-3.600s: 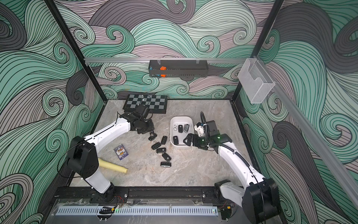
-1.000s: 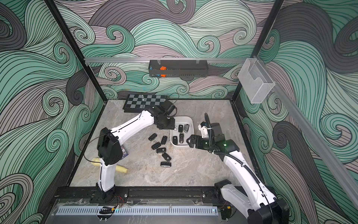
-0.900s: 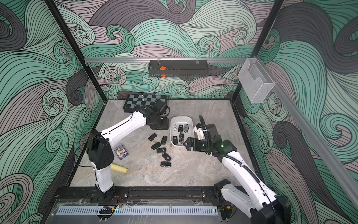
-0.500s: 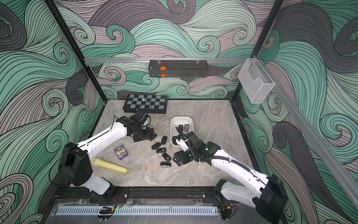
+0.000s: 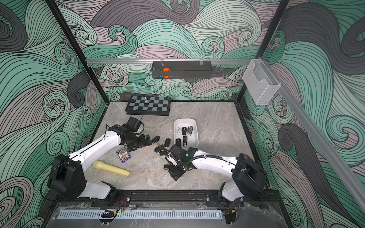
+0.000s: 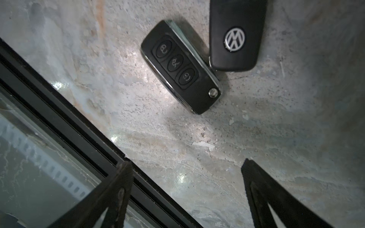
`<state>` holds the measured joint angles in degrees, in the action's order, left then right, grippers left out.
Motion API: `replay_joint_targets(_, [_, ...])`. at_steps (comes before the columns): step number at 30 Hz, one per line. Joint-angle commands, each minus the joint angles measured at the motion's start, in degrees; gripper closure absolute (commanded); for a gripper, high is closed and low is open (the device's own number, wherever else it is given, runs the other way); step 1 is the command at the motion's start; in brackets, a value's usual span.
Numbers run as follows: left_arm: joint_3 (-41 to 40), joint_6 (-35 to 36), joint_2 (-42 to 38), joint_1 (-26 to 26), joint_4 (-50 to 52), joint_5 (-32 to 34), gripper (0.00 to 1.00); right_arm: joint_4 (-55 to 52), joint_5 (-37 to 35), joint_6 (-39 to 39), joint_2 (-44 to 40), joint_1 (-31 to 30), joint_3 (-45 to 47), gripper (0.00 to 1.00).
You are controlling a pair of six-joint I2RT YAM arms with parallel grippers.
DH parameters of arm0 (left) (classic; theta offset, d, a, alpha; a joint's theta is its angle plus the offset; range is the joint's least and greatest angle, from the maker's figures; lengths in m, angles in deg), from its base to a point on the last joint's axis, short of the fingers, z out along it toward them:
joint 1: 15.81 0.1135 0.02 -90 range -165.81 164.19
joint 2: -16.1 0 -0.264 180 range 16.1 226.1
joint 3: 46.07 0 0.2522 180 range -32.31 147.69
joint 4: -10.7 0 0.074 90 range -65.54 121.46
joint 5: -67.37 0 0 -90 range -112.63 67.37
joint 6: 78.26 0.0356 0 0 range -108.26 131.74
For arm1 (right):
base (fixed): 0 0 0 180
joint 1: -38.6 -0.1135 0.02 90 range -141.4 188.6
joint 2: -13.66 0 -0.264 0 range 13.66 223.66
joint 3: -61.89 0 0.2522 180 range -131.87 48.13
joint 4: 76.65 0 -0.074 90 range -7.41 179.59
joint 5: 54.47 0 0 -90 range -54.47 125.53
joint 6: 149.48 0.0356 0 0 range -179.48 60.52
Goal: Place the car key into the storage box
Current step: Pick up the car key from the center of the board.
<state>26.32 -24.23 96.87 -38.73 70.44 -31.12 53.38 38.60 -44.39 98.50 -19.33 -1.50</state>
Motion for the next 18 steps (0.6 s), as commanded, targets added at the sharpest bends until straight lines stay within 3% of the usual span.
replay_joint_targets(1, [-1.49, -1.38, -3.62, 0.97, -1.57, -1.26, 0.02, 1.75, -1.60, -1.57, 2.31, -0.77, -2.23, 0.15])
replay_joint_targets(10, [-6.34, 0.09, -10.94, 4.34, -0.99, 0.93, 0.02, 2.07, -2.10, -2.46, 9.40, -2.83, -5.08, 0.17])
replay_joint_targets(18, [-6.73, 0.90, -11.12, 5.56, -0.14, 0.01, 0.02, 3.66, -3.70, -2.55, 12.91, -3.35, -6.52, 0.20])
